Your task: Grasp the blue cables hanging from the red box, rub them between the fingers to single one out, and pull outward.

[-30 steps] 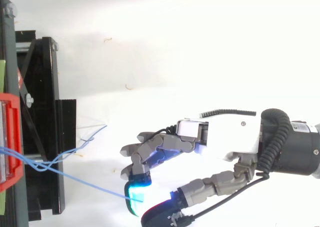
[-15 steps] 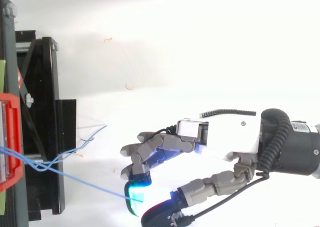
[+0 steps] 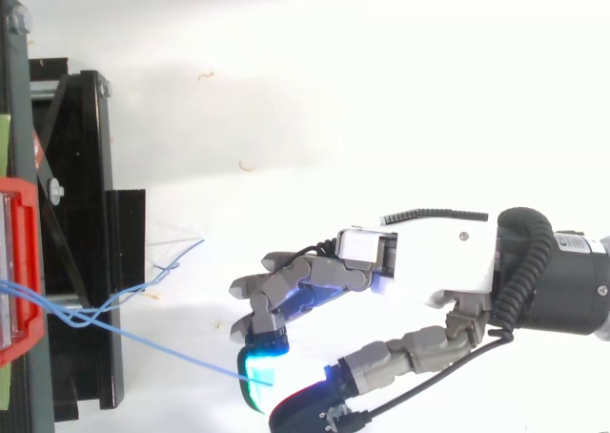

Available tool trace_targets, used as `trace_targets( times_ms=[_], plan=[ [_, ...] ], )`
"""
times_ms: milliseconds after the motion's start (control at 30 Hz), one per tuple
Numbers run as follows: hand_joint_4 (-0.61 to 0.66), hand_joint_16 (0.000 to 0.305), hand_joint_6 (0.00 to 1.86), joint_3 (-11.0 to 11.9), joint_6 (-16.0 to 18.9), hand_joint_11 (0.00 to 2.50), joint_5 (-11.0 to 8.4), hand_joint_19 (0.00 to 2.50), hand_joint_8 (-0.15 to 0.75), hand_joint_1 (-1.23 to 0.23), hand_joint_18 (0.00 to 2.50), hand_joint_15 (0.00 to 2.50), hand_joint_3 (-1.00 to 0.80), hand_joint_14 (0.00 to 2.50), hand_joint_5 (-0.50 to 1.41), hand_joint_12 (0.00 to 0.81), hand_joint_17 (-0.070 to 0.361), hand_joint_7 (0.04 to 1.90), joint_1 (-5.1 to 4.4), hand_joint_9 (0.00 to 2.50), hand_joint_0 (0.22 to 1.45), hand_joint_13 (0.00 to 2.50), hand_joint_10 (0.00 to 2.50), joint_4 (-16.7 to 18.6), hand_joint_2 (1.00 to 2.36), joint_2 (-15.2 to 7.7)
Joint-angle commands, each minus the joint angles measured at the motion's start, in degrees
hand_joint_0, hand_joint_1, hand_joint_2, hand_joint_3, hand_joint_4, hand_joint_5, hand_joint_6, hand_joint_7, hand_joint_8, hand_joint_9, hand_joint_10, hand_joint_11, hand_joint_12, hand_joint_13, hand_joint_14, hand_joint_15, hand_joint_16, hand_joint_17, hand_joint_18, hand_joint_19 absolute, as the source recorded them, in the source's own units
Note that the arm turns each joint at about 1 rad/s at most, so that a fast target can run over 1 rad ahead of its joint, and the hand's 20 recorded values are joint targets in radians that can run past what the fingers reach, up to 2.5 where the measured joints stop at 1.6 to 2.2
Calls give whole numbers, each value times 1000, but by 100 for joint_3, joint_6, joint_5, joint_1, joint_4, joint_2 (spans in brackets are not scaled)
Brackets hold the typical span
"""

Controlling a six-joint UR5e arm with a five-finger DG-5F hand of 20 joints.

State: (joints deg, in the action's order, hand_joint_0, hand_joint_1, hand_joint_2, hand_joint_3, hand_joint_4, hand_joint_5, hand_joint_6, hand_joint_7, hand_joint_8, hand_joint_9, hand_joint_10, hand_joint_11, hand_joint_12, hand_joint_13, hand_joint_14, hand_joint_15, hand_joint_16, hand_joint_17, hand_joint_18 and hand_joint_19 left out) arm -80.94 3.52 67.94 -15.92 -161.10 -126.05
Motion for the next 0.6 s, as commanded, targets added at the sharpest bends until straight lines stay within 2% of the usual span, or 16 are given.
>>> trace_targets(
  times_ms=[0, 567],
  plan=[
    [43, 52, 885, -1, 0, 62, 0, 29, 363, -691, 0, 0, -148, 0, -208, 412, 116, 1163, 1, 504, 658, 230, 2, 9, 1037, 1],
    [41, 52, 886, 8, 0, 57, 0, 14, 365, -690, 0, 0, -148, 0, -208, 418, 117, 1154, 1, 512, 658, 237, 2, 9, 1037, 1]
  ],
)
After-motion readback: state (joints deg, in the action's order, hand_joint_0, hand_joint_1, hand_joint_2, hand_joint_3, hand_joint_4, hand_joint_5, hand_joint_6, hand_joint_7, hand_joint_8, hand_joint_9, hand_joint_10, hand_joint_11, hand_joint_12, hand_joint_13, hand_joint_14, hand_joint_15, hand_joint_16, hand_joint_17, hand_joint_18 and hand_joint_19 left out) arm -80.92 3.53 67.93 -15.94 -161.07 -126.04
